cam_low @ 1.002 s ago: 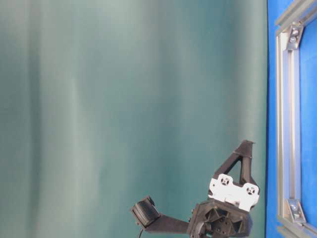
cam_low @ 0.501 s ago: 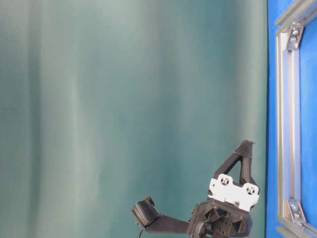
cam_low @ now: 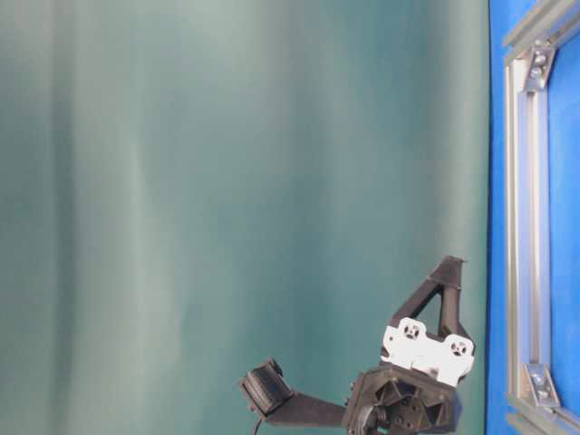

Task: Insert the wire through the string loop located on the right side.
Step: 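Carry the plug right and swing it toward the white zip-tie loop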

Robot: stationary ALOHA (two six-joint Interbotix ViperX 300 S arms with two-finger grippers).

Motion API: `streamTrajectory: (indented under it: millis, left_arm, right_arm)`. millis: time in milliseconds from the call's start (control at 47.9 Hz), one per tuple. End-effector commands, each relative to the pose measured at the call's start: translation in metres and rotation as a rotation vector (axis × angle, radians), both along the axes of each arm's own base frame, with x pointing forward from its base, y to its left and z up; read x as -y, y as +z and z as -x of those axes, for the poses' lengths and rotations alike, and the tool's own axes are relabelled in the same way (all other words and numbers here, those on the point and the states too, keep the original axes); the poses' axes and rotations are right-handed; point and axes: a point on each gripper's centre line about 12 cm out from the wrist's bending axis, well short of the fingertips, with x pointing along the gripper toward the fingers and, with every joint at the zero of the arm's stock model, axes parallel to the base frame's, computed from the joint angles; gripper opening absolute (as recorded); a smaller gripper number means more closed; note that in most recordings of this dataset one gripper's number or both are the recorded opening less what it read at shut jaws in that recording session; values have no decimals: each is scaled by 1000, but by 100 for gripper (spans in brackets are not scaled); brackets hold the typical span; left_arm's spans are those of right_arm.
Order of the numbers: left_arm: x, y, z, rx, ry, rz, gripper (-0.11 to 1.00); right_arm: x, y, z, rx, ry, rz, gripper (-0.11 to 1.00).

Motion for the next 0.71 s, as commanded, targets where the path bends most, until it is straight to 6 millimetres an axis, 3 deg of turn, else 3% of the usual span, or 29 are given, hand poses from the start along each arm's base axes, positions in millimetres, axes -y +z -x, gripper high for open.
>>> streamTrajectory:
  millis: [0,689]
  left_arm:
    - [1,16,-4,50,-6,-16,0]
    - [1,16,-4,51,-8,-16,0]
  right_arm:
    - [3,4,-4,20,-16,-1,-3]
    - [3,2,-4,13,-17,1,-3]
